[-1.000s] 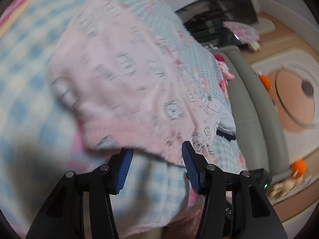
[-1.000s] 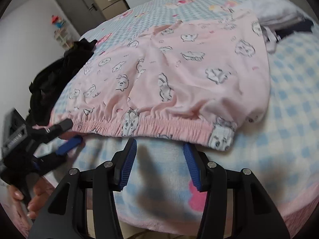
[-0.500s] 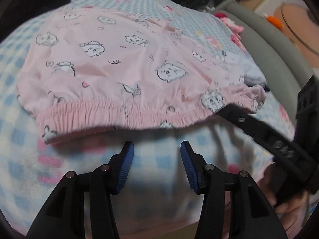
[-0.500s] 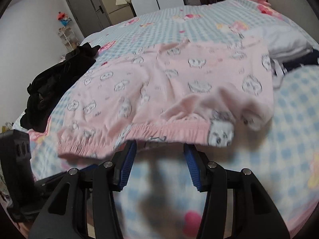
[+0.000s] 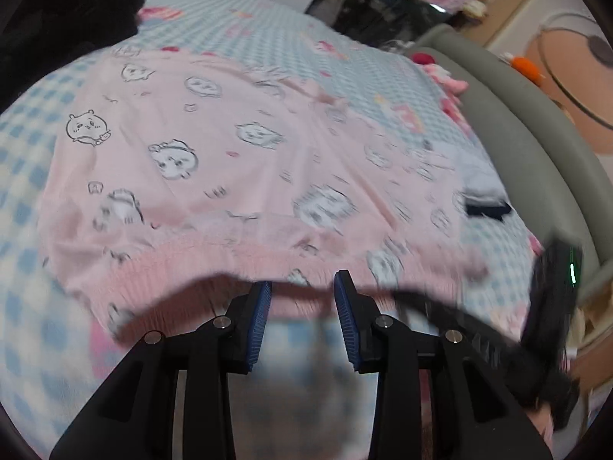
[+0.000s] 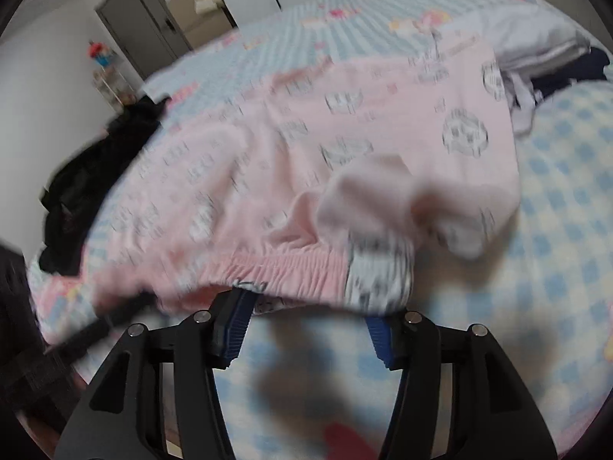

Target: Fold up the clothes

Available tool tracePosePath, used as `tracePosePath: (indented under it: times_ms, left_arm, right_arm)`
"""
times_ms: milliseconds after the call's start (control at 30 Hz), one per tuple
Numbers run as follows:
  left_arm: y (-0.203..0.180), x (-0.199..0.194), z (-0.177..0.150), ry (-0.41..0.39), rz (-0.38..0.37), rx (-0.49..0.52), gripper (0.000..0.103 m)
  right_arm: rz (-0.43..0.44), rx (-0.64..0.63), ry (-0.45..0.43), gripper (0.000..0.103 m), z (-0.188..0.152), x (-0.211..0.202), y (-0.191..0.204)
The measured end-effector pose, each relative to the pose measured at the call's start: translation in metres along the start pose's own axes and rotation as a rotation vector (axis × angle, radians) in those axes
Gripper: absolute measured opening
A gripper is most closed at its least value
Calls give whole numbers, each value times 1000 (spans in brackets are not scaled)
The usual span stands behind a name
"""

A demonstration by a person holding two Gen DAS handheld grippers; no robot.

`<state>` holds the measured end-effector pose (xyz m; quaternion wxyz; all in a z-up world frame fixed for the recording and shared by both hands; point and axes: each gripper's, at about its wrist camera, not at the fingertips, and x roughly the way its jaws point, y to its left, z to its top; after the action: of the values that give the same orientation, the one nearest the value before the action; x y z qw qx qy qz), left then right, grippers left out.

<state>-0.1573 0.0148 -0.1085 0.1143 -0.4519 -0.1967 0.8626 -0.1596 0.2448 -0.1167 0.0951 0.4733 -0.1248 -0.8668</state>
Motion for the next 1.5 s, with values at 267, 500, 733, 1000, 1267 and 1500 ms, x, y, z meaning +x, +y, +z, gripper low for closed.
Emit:
tracePosePath:
  times_ms: [267, 500, 733, 1000, 1267, 1500]
  left_arm:
    - [-15, 28, -7, 136, 195, 179, 38]
    - [-7, -3, -22, 114, 99, 134, 41]
    - [7, -26, -36, 91, 52, 65, 41]
    - [7, -9, -36, 111, -19, -32, 41]
    - [32, -14, -36, 33, -40, -197, 39]
    - [66, -26, -36, -49, -40, -359, 33]
  right_arm:
    - [-23, -12, -26, 55, -8, -6, -4]
    - [-65, -51, -12, 55, -12, -4, 0]
    - [13, 63, -24, 55, -6, -14, -20]
    - [55, 3, 19, 57, -12, -14, -6]
    - [39, 42, 22, 57, -16, -6, -12]
    - [185, 116, 43, 57, -18, -20, -17]
